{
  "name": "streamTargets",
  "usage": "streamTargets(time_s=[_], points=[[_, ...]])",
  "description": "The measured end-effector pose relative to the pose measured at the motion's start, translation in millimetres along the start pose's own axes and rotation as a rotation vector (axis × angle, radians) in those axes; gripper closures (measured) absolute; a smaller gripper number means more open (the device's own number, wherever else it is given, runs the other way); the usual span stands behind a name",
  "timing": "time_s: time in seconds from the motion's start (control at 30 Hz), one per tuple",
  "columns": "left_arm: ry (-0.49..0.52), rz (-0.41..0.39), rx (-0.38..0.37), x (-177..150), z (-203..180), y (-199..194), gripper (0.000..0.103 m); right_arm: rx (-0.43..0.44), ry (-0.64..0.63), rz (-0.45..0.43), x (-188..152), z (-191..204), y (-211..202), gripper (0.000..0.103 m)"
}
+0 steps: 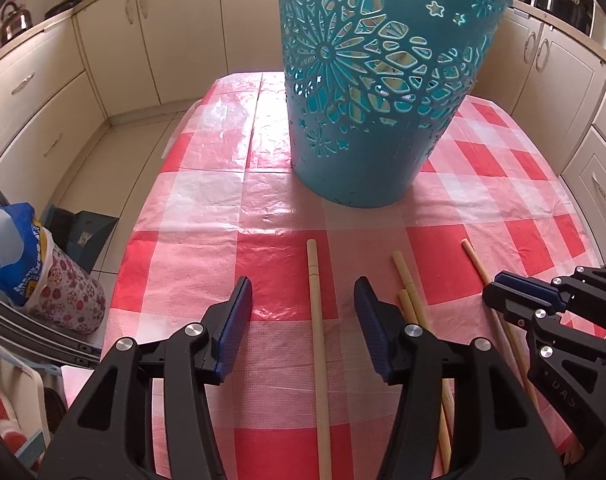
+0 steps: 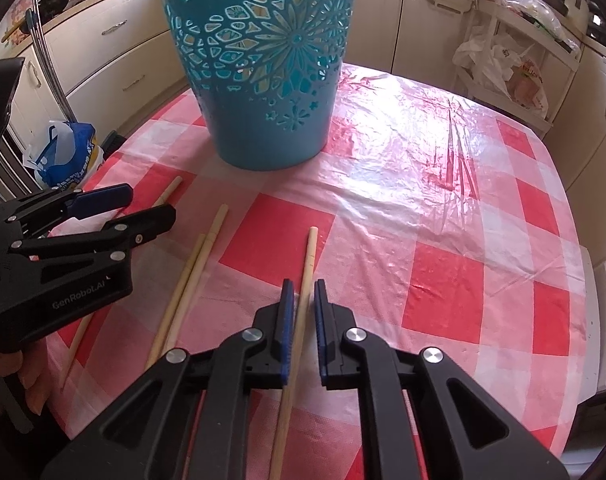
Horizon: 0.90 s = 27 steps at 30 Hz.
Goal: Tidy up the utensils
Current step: 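Lift both held sticks up and over the teal bin opening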
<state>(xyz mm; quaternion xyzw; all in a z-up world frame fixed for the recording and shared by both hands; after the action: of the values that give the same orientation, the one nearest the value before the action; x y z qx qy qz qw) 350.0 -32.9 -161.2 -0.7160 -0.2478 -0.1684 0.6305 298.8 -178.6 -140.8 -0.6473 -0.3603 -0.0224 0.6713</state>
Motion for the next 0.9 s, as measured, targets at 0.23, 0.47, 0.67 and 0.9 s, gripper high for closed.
streamTargets(time_s=[0.23,0.47,0.67,0.9], points=[[0.035,-0.014,-0.002,-2.3,-2.7,-0.4,0.062,0.016,0.005,-0.014,-2.0,1.1,-0.4,0.096],[-0.029,0.024,-0.103,0.4,9.8,-4.7,0.098,0.182,0.217,-0.074,-17.9,-16.5,-8.8,0.097],[-0.11,-0.034,-0.225,1.5,30.3,-35.9,0.098,0.313,0.381,-0.195,-31.7,-30.4,-29.1,0.097],[-0.145,-0.174,-0.347,28.1,36.9,-90.5,0.098,0.36,0.407,-0.38,-8.2,-40.3,-78.4,0.097]])
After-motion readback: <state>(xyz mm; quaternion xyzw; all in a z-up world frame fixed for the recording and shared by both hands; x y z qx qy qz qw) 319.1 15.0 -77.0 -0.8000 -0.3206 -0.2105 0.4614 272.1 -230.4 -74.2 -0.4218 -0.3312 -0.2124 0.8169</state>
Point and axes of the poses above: each gripper's, at about its wrist camera, not at the fingertips, and y roughly the way its jaws point, z to its left, x to its top, the point moved 2 cm from there along y, roughly the way its jaws point, and after that the axes turned 13 degrees about -y, right-handed, at the moved point
